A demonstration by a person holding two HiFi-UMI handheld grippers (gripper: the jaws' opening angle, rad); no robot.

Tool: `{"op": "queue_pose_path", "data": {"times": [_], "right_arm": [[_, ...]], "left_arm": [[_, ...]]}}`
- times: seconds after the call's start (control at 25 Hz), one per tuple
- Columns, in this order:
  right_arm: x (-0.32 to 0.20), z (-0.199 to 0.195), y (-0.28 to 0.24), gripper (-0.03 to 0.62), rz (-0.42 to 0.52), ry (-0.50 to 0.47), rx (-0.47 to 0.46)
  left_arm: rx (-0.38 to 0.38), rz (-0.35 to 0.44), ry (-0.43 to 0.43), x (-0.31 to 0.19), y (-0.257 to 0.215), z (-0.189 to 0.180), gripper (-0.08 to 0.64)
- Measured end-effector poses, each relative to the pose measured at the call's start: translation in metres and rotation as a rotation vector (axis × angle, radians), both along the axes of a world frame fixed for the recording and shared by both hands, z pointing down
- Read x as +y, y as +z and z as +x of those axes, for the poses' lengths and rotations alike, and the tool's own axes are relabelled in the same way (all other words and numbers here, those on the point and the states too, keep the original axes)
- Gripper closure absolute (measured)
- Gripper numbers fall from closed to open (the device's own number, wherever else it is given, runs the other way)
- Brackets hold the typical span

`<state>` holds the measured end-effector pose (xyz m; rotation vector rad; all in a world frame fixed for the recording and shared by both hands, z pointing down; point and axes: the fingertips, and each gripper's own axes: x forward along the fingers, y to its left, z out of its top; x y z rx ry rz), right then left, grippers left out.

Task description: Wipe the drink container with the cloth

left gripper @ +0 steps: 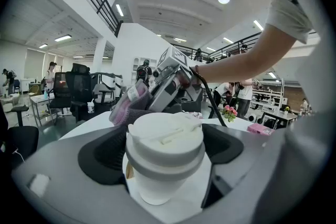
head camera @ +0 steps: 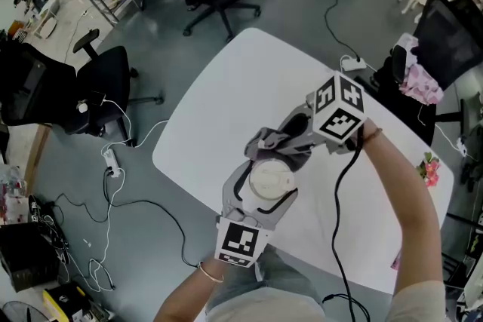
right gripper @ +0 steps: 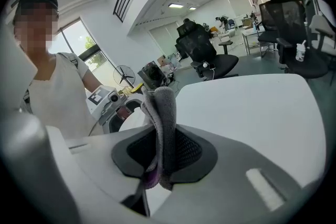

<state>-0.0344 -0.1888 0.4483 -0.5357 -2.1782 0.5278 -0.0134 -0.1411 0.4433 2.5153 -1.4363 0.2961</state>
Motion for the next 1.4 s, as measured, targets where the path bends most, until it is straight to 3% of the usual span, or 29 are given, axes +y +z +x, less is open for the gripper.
{"op": "queue_pose_path", "data": {"times": [0.92, 1.24, 1.4], "right_arm": [[0.007, -0.011, 0.062, 0.521, -0.02, 0.003, 0.123], [0.006, -0.007, 0.087, 0.52, -0.033, 0.069, 0.136], [0.006, -0.006, 0.098, 0.52, -0.018, 0.103, 0.15]], "left_arm": [[0.02, -0.002, 0.01, 0.001, -0.002, -0.002, 0.109], [0.021, 0.003, 0.015, 0.001, -0.002, -0.001, 0.109], [0.054, -0.032, -0.013, 0.002, -0.003, -0.002, 0.109]]}}
